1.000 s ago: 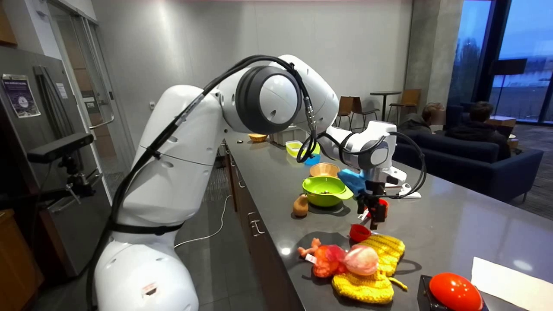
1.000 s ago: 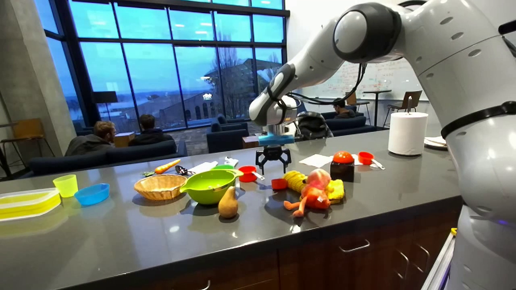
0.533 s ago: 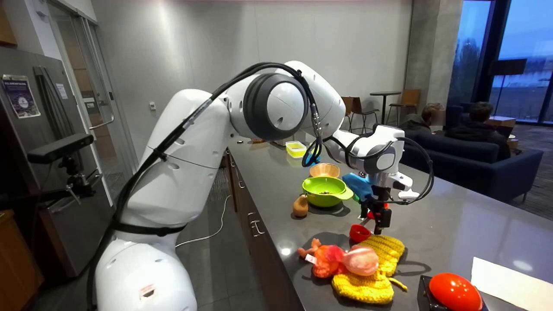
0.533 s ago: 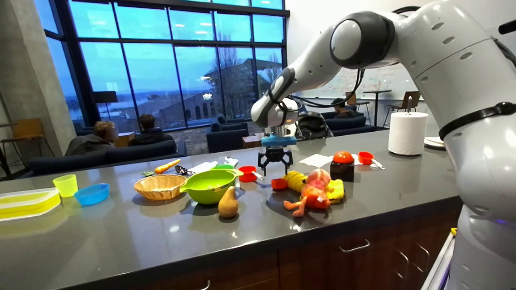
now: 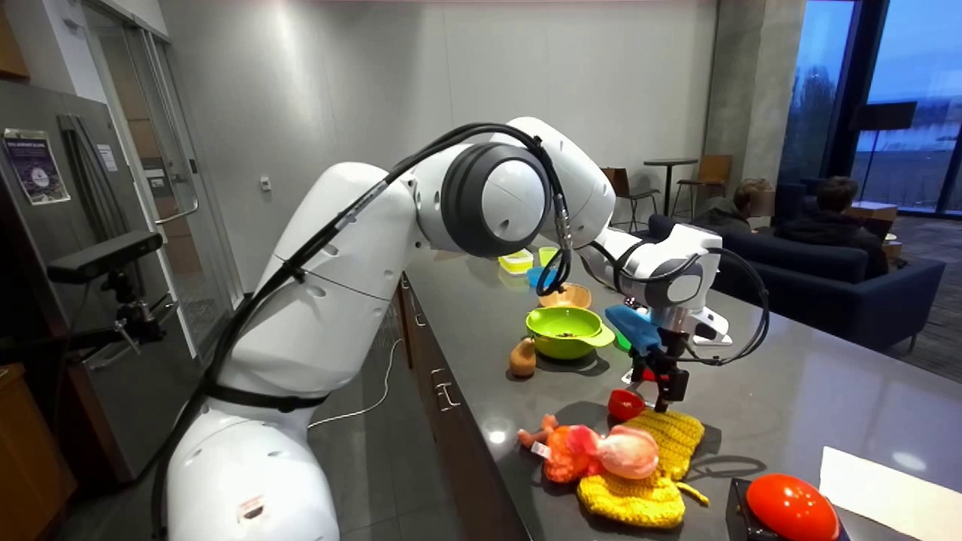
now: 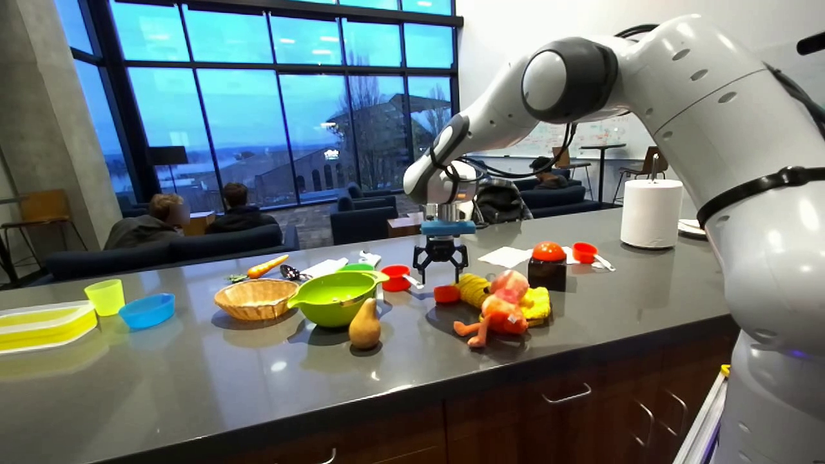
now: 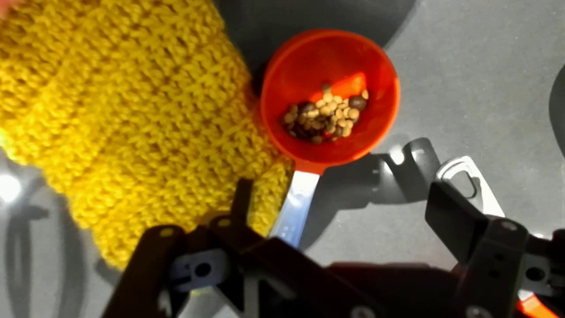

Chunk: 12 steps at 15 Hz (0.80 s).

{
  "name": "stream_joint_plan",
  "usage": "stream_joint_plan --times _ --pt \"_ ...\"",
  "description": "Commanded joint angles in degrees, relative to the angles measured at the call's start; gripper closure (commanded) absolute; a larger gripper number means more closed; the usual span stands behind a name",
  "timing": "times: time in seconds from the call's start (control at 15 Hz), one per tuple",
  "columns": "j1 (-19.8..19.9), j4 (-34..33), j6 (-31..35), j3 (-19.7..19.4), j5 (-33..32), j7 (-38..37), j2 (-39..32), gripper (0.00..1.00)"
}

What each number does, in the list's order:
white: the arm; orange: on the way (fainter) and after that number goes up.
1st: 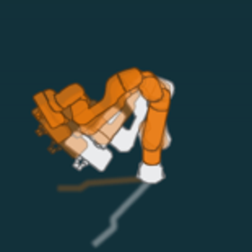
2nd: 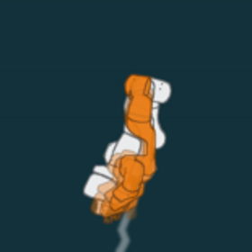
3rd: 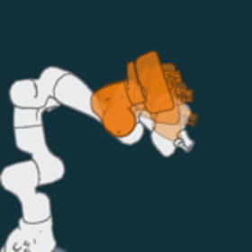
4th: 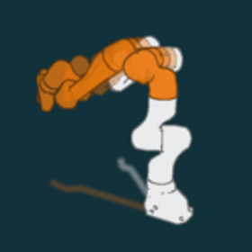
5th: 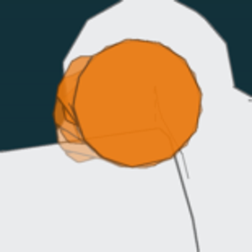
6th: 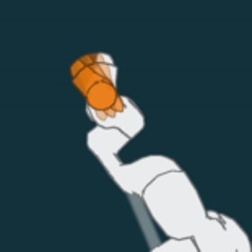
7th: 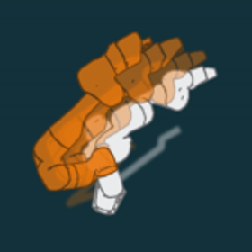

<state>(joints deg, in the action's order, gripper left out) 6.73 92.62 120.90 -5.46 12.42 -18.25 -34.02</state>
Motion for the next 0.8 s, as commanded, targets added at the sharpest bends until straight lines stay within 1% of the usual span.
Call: stream_joint_plan --times 0.0,0.4,0.73 --pt "1.6 -4.3 -3.0 1.1 2.6 2.6 -2.2 0.0" --pt "2.3 -7.7 -5.7 1.4 3.9 2.7 -3.8 0.0" --pt "3.9 -7.3 -5.3 2.6 10.1 2.3 -4.3 0.0"
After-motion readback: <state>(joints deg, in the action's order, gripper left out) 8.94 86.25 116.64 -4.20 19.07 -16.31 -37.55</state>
